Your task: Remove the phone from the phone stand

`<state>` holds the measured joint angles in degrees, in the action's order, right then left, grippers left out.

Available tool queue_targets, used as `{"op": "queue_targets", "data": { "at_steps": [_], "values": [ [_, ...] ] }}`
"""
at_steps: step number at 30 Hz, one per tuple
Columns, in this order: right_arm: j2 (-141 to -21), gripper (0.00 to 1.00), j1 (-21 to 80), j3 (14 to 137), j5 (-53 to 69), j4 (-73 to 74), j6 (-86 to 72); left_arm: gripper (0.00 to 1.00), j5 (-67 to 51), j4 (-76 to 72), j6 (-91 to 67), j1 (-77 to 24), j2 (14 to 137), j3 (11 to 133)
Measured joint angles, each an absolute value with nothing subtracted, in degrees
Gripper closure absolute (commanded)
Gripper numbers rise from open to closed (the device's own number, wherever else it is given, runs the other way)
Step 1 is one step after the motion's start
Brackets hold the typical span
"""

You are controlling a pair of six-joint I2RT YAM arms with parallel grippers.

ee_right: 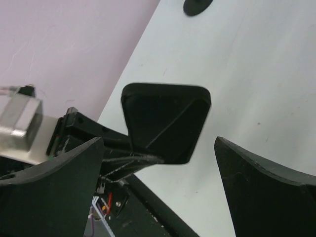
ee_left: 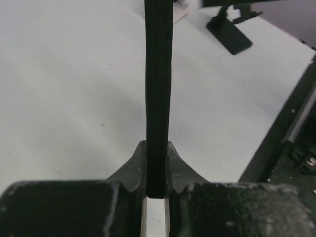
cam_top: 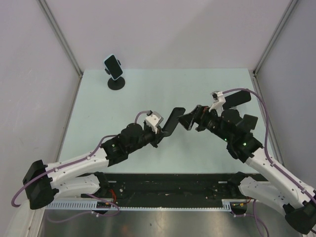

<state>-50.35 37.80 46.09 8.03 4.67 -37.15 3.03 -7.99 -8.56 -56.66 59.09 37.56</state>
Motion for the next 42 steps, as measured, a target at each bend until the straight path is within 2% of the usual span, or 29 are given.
{"op": "queue_targets", "data": {
  "at_steps": [5, 15, 27, 36, 42],
  "values": [
    [-43.46, 0.0, 37.21, 46.09, 1.23, 8.58, -33.28, 1.0, 5.06, -2.81, -11.4, -50.15, 59.22, 37.85],
    [-38.85, 0.0, 36.88, 45.06, -11.22, 17.93, -26.35, 1.0, 2.52, 7.07, -16.05, -22.63, 63.75, 43.05],
    [-37.12, 0.0, 36.75, 40.56, -14.59, 19.31, -21.76, 1.0, -0.64, 13.85, -11.7, 6.96, 84.12, 55.51],
    [-38.48, 0.0, 36.73, 38.68, -12.51, 17.5, -20.43, 0.99, -8.8, 22.0, -6.59, 17.63, 96.79, 65.41],
    [-39.22, 0.0, 36.64, 37.6, -10.0, 16.82, -20.45, 0.87, -12.27, 25.04, -4.43, 21.54, 101.36, 67.46]
  ]
}}
